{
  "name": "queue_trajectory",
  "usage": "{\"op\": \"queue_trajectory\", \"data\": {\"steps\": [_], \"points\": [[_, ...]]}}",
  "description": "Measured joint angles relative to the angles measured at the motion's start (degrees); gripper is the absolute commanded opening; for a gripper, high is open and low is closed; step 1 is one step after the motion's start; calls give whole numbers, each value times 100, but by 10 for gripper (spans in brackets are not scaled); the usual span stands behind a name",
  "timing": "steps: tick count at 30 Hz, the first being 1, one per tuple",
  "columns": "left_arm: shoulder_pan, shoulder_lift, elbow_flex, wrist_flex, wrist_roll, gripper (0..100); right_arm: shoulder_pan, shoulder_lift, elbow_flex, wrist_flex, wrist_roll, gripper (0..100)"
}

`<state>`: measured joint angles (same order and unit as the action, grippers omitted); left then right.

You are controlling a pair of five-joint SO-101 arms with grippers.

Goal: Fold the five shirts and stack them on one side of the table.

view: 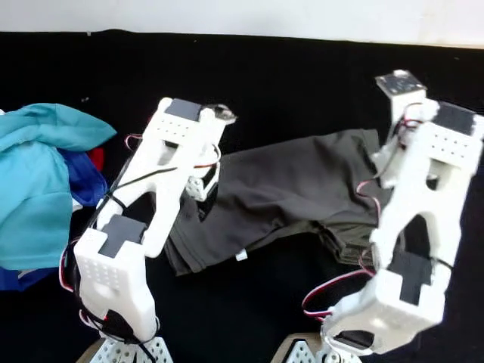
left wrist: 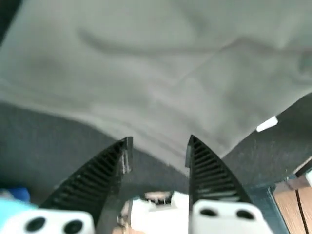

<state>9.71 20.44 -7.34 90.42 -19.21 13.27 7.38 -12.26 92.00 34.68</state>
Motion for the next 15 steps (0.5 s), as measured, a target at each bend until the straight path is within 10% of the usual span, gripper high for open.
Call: {"op": "queue_trajectory", "data": {"steps": [15], "points": [[-1301,2171,-2092,-325,308,184,-677,2084,9,-2251,-862,271]]}}
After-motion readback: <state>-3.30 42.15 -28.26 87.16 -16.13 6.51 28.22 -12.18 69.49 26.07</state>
